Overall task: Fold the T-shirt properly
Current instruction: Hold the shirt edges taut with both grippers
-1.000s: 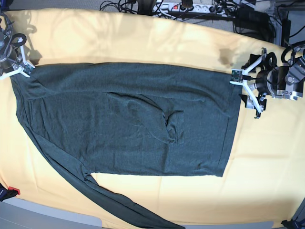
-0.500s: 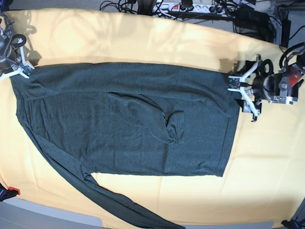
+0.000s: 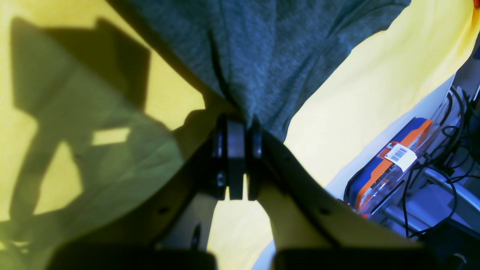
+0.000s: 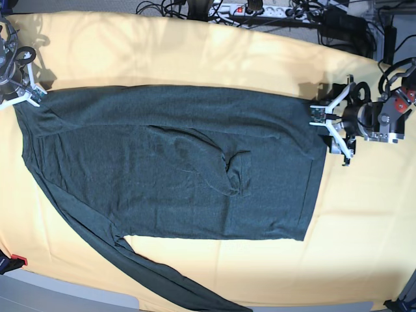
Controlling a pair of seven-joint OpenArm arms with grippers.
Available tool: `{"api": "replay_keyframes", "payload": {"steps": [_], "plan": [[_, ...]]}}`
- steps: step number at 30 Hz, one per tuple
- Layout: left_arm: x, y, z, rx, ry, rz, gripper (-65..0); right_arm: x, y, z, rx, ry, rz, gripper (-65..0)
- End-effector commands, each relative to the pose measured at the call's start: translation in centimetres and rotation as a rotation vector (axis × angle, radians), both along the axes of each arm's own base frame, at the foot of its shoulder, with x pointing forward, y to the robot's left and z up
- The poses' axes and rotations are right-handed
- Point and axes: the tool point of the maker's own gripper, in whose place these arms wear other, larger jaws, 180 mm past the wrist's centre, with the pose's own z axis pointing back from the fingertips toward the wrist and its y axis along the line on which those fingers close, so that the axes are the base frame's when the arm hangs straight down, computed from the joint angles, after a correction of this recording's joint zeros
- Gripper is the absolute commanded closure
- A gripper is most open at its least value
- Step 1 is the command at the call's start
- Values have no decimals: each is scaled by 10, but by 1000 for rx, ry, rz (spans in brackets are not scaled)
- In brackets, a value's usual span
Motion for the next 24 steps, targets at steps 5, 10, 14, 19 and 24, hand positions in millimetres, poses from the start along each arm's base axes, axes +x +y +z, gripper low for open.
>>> {"api": "replay_keyframes", "payload": {"steps": [5, 10, 14, 19, 24], "plan": [[3, 7, 11, 10, -19, 5, -342, 12, -7, 14, -31, -52, -3, 0], [-4, 10, 4, 32, 4, -8, -340, 13, -8, 15, -32, -60, -8, 0], [-9, 9, 0, 38, 20, -15, -340, 13, -8, 15, -32, -60, -8, 0], [-9, 10, -1, 46, 18, -23, -340, 13, -8, 15, -32, -60, -8, 0], [-9, 10, -1, 53, 12, -27, -336, 13, -9, 15, -37, -57, -12, 0]]}}
